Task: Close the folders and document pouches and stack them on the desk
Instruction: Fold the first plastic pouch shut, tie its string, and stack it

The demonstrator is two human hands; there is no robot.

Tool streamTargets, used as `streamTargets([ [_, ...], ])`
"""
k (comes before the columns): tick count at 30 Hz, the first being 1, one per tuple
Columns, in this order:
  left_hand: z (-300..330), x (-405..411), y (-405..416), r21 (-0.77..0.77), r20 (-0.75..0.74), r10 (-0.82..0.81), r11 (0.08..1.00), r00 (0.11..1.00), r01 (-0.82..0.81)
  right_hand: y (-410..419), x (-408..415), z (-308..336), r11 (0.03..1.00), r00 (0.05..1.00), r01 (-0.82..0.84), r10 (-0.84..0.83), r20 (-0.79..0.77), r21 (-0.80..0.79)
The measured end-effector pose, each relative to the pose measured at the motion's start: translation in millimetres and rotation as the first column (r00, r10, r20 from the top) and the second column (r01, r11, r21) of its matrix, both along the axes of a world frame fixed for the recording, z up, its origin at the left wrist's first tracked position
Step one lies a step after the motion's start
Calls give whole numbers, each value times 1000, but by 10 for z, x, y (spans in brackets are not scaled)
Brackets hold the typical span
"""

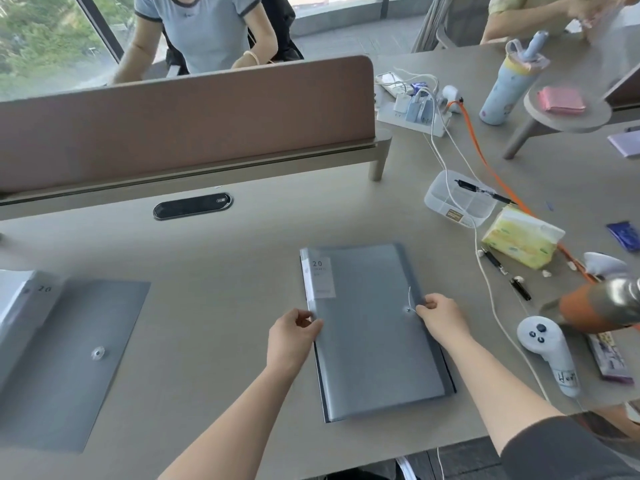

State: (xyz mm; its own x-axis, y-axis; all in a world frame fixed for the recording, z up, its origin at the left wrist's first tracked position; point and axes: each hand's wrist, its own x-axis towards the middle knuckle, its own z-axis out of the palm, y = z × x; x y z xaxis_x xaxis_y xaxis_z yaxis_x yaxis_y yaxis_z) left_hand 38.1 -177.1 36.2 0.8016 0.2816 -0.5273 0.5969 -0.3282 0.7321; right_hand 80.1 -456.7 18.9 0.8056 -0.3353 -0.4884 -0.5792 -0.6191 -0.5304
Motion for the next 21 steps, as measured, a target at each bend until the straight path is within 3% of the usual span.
streamTargets([
  [12,-4,-16,-32,8,-11,16,1000,1000,-16,-79,73,-51,1000,1000,18,-18,-20,7],
  [21,86,-22,161,39,9,80,996,997,-81,328,255,198,997,990,-44,36,137,57],
])
